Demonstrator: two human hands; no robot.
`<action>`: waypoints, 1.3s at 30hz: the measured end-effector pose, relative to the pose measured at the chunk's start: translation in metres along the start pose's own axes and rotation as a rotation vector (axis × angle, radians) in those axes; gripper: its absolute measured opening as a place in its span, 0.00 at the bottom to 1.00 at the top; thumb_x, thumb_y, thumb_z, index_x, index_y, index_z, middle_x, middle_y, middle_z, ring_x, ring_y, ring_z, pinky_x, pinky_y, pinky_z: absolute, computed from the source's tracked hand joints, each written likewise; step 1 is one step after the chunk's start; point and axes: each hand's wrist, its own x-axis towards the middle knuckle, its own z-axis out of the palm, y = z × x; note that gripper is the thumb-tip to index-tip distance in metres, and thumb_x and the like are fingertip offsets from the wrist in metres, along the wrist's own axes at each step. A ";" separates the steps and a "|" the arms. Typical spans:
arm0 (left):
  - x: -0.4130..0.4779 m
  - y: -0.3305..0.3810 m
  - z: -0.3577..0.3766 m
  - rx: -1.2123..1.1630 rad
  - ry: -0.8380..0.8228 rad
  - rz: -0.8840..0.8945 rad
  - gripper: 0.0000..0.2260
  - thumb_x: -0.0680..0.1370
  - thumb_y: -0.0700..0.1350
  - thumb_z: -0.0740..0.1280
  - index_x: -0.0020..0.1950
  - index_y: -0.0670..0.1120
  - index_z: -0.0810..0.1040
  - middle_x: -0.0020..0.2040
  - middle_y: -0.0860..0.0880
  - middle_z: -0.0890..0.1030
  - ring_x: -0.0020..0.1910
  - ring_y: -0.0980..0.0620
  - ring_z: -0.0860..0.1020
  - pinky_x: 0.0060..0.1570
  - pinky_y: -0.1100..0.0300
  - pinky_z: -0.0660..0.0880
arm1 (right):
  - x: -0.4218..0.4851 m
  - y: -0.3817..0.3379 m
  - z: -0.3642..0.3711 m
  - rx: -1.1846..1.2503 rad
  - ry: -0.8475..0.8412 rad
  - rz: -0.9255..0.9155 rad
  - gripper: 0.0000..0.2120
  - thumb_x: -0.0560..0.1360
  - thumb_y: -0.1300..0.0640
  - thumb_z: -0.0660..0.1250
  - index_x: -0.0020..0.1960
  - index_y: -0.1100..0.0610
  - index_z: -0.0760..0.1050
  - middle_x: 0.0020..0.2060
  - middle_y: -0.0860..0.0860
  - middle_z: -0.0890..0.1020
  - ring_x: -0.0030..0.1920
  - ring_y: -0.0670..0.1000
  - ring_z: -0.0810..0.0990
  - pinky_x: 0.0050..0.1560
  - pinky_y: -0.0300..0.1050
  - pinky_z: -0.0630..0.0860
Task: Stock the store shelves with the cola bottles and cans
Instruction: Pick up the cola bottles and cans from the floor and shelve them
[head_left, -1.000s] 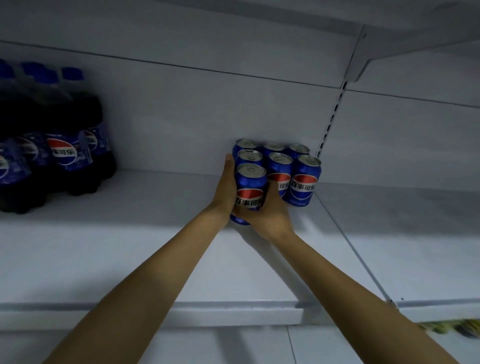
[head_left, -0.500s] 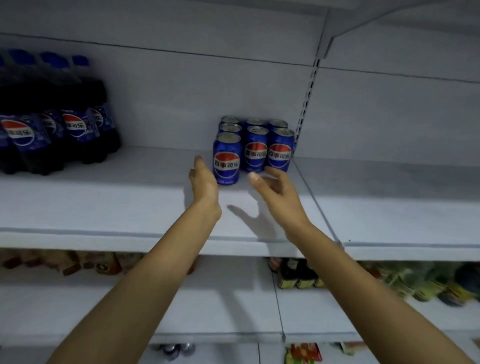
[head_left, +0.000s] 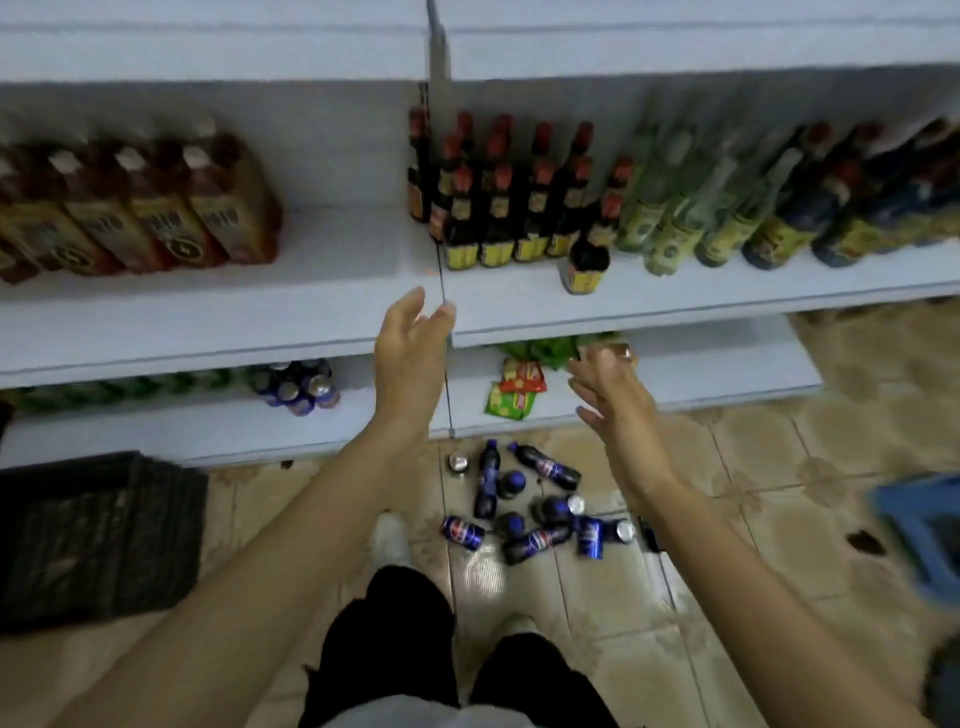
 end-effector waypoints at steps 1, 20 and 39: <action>-0.005 -0.023 0.004 0.072 -0.048 -0.020 0.20 0.80 0.45 0.65 0.71 0.46 0.68 0.69 0.51 0.70 0.68 0.54 0.68 0.63 0.61 0.67 | -0.008 0.022 -0.014 -0.028 0.018 0.063 0.39 0.64 0.24 0.62 0.68 0.43 0.67 0.67 0.46 0.74 0.66 0.45 0.73 0.71 0.53 0.66; 0.021 -0.512 -0.069 0.754 -0.563 -0.876 0.27 0.74 0.44 0.73 0.70 0.45 0.67 0.66 0.46 0.71 0.59 0.51 0.71 0.53 0.56 0.71 | 0.060 0.470 -0.028 -0.268 0.067 0.809 0.32 0.66 0.42 0.76 0.65 0.53 0.72 0.55 0.51 0.81 0.53 0.50 0.80 0.50 0.45 0.77; 0.177 -0.820 -0.068 1.560 -0.949 0.250 0.37 0.70 0.53 0.73 0.74 0.48 0.61 0.73 0.46 0.64 0.68 0.43 0.66 0.63 0.49 0.65 | 0.187 0.765 0.084 -0.807 -0.135 0.511 0.45 0.70 0.51 0.75 0.78 0.51 0.50 0.68 0.57 0.69 0.64 0.57 0.72 0.59 0.50 0.72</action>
